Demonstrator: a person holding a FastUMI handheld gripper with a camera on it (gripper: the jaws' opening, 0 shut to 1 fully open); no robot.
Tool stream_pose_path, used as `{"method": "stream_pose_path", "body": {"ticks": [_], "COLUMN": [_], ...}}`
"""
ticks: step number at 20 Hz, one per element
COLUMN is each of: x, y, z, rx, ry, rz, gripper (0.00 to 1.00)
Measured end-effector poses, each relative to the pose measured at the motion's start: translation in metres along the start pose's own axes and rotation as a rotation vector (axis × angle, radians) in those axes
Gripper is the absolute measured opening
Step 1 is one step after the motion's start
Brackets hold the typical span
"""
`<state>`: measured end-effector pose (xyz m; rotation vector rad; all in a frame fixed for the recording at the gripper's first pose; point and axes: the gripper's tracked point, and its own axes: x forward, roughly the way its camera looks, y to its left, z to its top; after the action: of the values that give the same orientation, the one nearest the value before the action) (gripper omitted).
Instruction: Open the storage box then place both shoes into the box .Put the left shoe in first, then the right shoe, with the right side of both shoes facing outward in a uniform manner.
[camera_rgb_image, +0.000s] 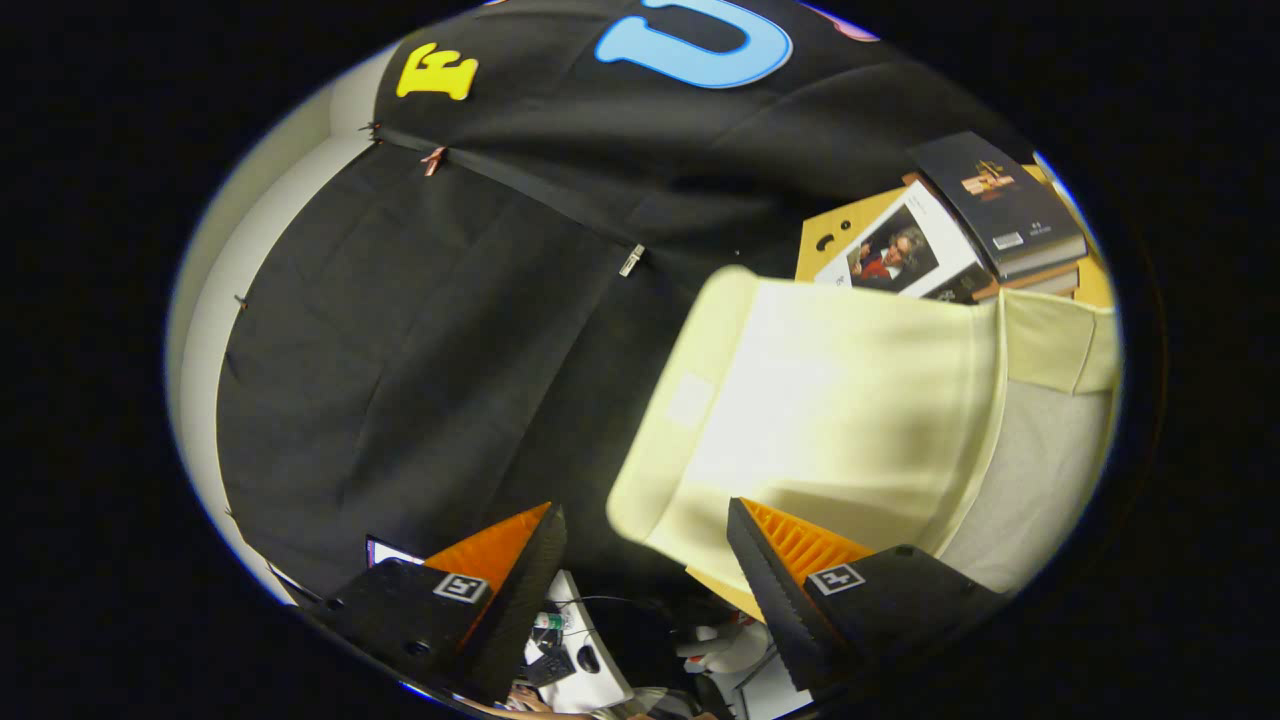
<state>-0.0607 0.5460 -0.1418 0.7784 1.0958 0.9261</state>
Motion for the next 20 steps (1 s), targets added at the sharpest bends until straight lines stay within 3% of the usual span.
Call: {"method": "stream_pose_path", "body": {"ticks": [1,7,10,17,20], "x": [-0.006,-0.089,-0.129,-0.240,-0.282], "y": [0.000,-0.026,-0.056,-0.149,-0.199], "z": [0.003,0.035,0.039,0.054,0.043], "rx": [-0.024,-0.122,-0.092,-0.161,-0.075], "ry": [-0.014,-0.146,-0.150,-0.250,-0.234], "rz": [-0.008,-0.111,-0.181,-0.416,-0.510], "gripper": [0.96,0.97,0.97,0.98,0.98]}}
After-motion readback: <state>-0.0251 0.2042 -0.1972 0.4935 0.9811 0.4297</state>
